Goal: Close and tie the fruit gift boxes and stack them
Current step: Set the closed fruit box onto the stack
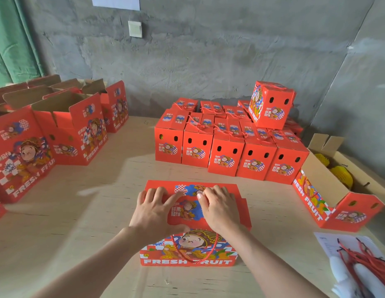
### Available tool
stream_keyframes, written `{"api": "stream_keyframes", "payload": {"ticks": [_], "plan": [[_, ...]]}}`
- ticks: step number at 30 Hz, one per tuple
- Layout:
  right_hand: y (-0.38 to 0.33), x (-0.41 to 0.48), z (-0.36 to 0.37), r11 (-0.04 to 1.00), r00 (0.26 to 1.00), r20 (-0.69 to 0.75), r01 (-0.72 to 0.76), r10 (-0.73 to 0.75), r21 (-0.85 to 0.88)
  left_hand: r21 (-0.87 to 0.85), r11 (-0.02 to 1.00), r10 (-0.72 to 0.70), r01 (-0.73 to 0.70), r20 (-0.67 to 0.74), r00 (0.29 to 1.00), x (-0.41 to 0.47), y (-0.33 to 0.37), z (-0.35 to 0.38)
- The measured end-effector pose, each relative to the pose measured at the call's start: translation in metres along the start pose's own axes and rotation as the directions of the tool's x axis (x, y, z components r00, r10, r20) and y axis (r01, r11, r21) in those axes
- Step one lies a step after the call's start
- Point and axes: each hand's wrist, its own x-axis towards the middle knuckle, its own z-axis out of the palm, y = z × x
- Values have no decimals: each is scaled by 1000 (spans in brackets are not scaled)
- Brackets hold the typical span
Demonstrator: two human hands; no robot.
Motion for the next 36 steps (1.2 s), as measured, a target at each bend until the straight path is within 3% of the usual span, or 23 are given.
{"api": "stream_keyframes", "payload": {"ticks": [4,8,16,23,28,31,34,36], "plan": [[2,-1,0,997,997,32,75,-74,-15,17,999,28,-29,39,999,4,1,-3],[-2,0,2,991,991,44,128,-130,36,5,996,92,-92,-102,990,2,2,-2],[-8,-3,2,987,984,-138,127,-112,102,94,982,189,-167,-323,927,0,1,1],[-11,-2,3,991,976,-190,115,-101,64,106,981,192,-165,-342,920,2,0,1],[-9,-3,4,996,985,-154,85,-79,35,-9,998,62,-65,-186,981,2,2,-6],[-8,-3,4,995,984,-155,91,-84,40,-415,909,-88,45,-87,992,6,-15,-12],[-5,-2,4,994,991,-106,89,-82,60,-592,772,-352,230,-99,931,11,-34,-14],[-3,-1,4,993,993,-74,95,-90,68,-660,632,-540,407,3,842,15,-39,-11]]}}
